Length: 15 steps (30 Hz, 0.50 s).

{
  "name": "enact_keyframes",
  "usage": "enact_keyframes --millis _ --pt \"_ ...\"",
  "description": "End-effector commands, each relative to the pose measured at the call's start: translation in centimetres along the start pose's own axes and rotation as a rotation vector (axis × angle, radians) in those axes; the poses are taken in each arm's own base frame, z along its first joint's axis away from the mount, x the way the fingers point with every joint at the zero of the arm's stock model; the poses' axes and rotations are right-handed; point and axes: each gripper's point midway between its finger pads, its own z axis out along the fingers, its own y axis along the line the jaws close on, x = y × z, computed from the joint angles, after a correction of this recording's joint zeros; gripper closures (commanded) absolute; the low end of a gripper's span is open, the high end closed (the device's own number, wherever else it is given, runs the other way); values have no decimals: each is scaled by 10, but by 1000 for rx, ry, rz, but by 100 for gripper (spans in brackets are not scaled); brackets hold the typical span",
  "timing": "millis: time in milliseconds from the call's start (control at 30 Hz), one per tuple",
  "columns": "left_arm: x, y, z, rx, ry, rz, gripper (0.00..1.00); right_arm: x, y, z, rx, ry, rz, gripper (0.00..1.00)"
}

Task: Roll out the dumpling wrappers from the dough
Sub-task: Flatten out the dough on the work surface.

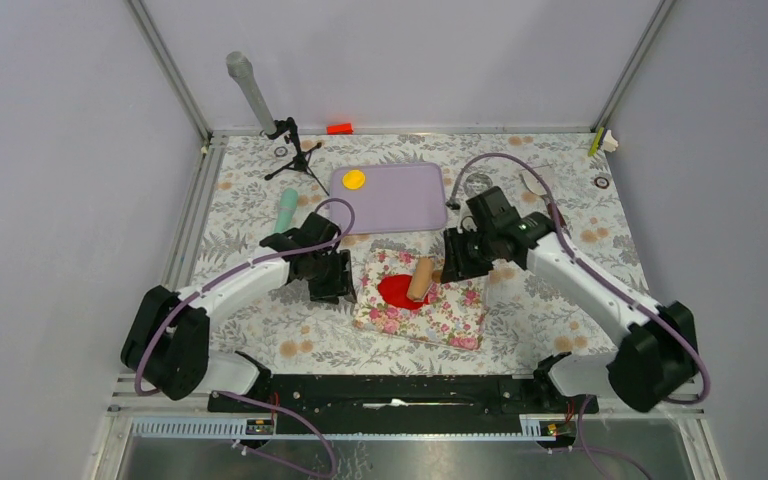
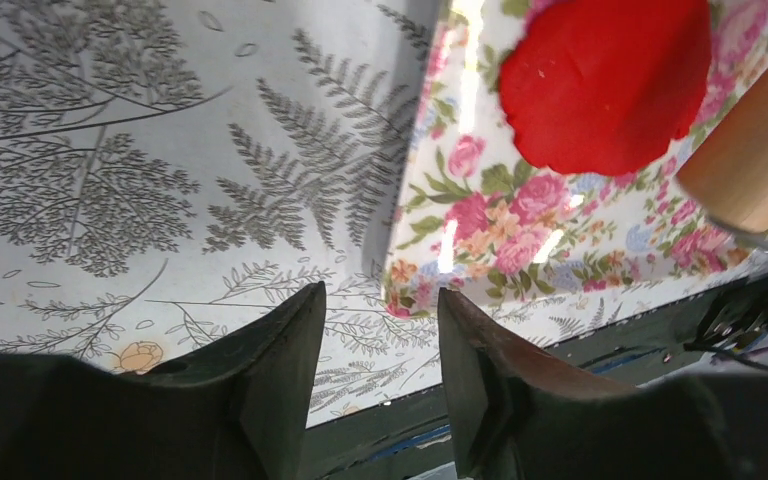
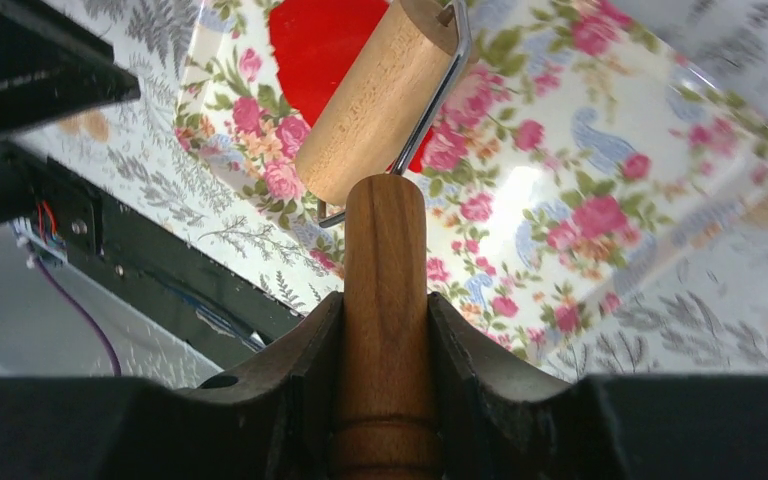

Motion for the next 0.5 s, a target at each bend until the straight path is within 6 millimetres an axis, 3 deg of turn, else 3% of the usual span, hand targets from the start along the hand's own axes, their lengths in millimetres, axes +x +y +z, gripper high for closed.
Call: enact_keyframes --millis 0,267,400,467 --pt "-5 -2 3 58 -27 -80 51 -27 36 14 -209 16 -192 100" --pt "4 -10 14 127 7 -89 52 -37 23 31 -140 93 -260 100" --pt "3 -11 21 138 17 -98 53 -26 16 44 -125 156 -247 100" --pt "3 -10 25 131 23 -101 54 -20 21 47 -152 239 -213 100"
